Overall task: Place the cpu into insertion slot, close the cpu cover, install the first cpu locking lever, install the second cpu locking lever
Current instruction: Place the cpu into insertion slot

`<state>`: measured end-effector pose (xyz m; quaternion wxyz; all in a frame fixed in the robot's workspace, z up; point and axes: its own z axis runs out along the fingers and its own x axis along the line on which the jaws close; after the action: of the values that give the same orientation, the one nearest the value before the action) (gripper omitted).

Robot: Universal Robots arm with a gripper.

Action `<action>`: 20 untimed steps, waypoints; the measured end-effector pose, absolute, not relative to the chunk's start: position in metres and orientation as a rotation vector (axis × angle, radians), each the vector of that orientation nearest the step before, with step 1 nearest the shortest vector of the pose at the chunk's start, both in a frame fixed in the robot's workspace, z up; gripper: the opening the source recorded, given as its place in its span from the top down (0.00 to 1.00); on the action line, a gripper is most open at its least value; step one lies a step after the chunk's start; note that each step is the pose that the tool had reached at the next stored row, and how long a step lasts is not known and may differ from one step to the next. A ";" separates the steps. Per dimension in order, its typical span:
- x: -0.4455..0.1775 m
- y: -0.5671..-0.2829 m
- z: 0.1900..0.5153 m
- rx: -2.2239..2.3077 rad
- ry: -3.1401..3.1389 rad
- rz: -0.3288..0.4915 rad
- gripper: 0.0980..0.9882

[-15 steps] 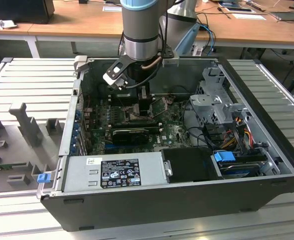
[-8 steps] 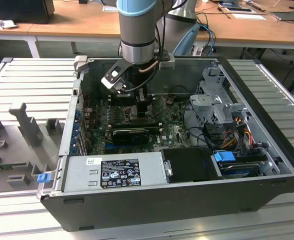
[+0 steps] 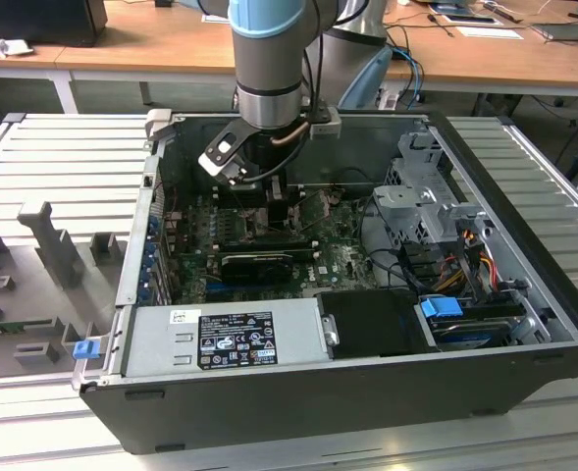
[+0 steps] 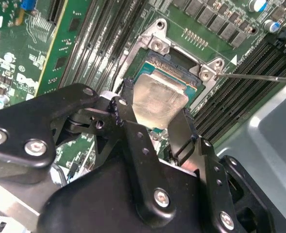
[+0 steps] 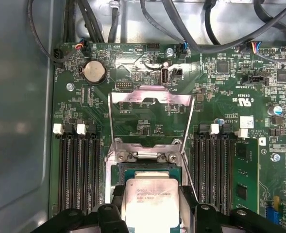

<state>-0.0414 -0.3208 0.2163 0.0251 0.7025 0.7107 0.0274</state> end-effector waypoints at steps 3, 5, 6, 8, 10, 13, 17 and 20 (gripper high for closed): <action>-0.042 -0.321 0.215 2.174 2.196 0.085 0.52; -0.042 -0.321 0.215 2.174 2.196 0.085 0.52; -0.042 -0.321 0.215 2.174 2.196 0.085 0.52; -0.042 -0.321 0.214 2.174 2.196 0.085 0.52; -0.042 -0.321 0.214 2.175 2.196 0.085 0.52; -0.042 -0.320 0.210 2.176 2.194 0.085 0.52; -0.042 -0.319 0.207 2.185 2.179 0.078 0.52; -0.042 -0.318 0.206 2.185 2.178 0.078 0.52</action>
<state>-0.0418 -0.3180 0.2059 0.0275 0.7077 0.7055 0.0252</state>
